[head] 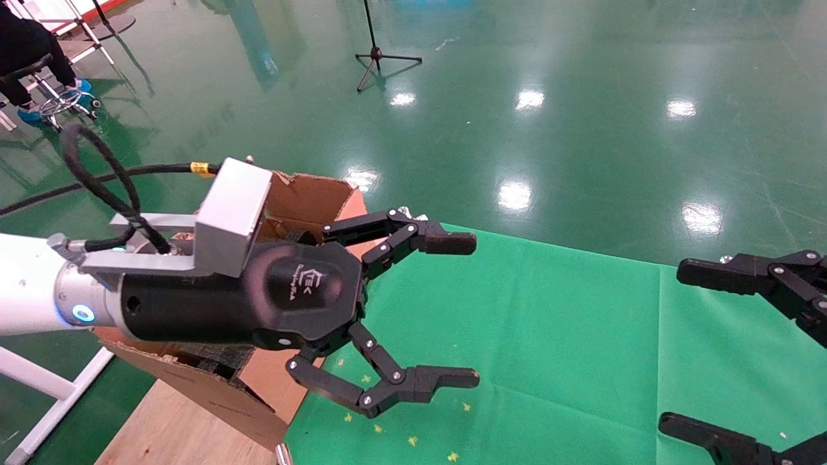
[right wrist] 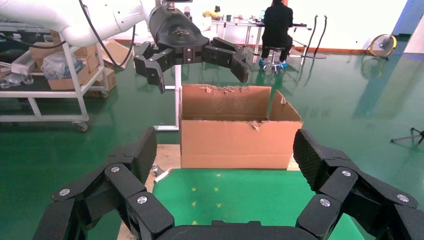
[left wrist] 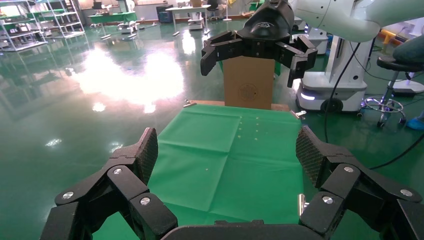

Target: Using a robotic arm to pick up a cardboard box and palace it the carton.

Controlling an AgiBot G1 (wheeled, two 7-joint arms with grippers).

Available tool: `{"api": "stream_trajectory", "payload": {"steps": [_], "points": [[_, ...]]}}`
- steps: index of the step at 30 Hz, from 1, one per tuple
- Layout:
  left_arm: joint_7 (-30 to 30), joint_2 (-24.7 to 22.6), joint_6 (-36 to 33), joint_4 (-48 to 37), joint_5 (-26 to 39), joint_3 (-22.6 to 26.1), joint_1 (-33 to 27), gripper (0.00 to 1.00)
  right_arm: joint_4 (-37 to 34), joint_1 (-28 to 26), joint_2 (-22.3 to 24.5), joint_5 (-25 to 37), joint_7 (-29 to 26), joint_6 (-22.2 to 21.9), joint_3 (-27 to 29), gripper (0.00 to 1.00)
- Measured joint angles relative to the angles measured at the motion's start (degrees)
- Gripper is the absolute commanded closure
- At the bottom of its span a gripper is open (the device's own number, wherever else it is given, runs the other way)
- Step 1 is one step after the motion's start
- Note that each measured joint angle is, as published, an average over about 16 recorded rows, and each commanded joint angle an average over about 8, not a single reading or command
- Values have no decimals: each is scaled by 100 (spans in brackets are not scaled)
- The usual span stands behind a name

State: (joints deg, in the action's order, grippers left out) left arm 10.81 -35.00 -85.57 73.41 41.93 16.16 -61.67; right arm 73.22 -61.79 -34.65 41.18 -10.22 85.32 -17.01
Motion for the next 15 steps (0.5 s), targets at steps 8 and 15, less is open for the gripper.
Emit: {"api": "stream_trajectory", "payload": {"steps": [8,15], "points": [[1,0,3,-3,3,3,-3,0,0,0,0,1,0,0,0,0],[1,0,5,-6,4,5,-5,0,0,0,0,1,0,0,0,0]]}}
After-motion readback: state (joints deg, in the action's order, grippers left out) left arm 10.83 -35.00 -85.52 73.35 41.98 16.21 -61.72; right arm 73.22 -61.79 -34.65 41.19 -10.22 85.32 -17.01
